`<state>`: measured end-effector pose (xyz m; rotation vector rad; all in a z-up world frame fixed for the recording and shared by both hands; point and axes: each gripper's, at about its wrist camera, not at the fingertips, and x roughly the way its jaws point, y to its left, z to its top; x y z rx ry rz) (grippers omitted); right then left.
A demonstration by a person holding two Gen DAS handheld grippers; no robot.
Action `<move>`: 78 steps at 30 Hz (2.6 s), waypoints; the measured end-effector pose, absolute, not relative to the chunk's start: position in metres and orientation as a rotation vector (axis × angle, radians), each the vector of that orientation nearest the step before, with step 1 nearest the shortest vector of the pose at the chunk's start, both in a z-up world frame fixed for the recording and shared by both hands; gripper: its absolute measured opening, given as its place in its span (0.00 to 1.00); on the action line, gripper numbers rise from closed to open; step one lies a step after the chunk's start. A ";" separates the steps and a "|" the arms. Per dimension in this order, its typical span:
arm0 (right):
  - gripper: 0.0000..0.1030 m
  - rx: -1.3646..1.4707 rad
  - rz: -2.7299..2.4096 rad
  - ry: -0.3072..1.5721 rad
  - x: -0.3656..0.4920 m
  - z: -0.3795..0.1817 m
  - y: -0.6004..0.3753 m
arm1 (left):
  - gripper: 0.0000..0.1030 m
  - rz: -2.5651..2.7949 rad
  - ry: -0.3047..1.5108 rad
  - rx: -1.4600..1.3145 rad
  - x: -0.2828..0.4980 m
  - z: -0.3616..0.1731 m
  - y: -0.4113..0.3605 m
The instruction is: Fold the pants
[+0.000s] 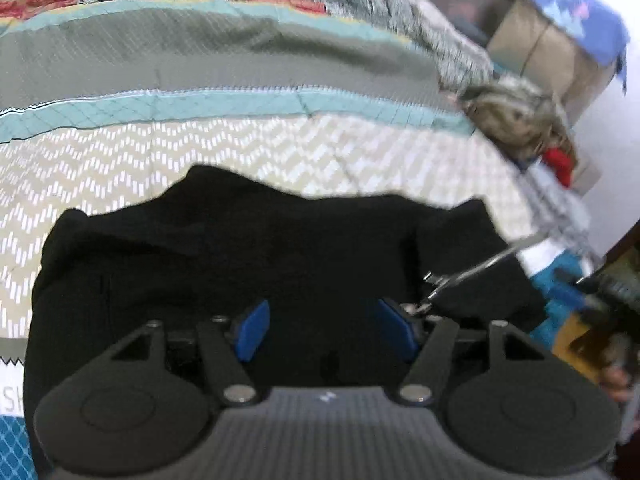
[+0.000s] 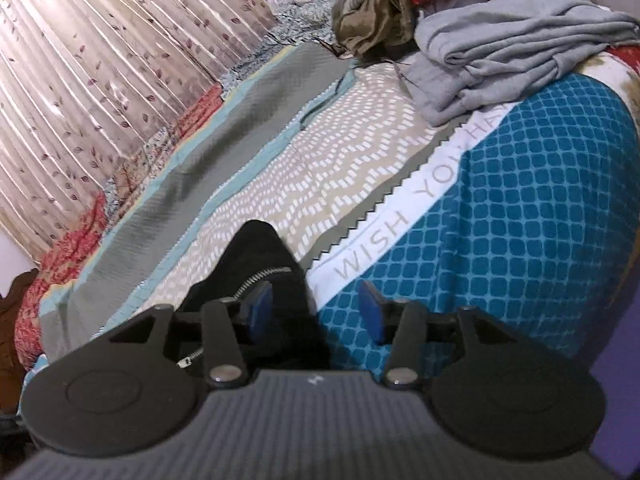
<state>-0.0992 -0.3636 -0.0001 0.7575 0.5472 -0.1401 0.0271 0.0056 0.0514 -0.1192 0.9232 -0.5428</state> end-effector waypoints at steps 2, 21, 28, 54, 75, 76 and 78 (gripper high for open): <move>0.60 0.764 -0.119 0.535 -0.099 -0.001 -0.362 | 0.59 -0.554 0.905 -0.151 0.024 0.062 0.009; 0.20 0.503 0.151 0.589 -0.088 0.045 -0.265 | 0.79 -0.683 0.930 -0.154 0.037 0.094 -0.033; 0.20 0.173 0.267 0.551 -0.093 0.071 -0.190 | 0.95 -0.759 0.988 -0.036 0.061 0.094 -0.106; 0.20 0.099 0.737 0.655 -0.033 0.100 -0.047 | 0.19 -0.451 0.929 -0.233 0.081 0.091 0.118; 0.50 0.516 0.558 0.795 -0.022 0.064 -0.139 | 0.54 -0.244 0.905 -0.254 0.039 0.058 0.157; 0.51 0.516 0.544 0.804 -0.023 0.062 -0.138 | 0.54 -0.236 0.932 -0.242 0.038 0.051 0.156; 0.51 0.509 0.535 0.819 -0.025 0.056 -0.138 | 0.48 -0.246 0.977 -0.288 0.033 0.039 0.158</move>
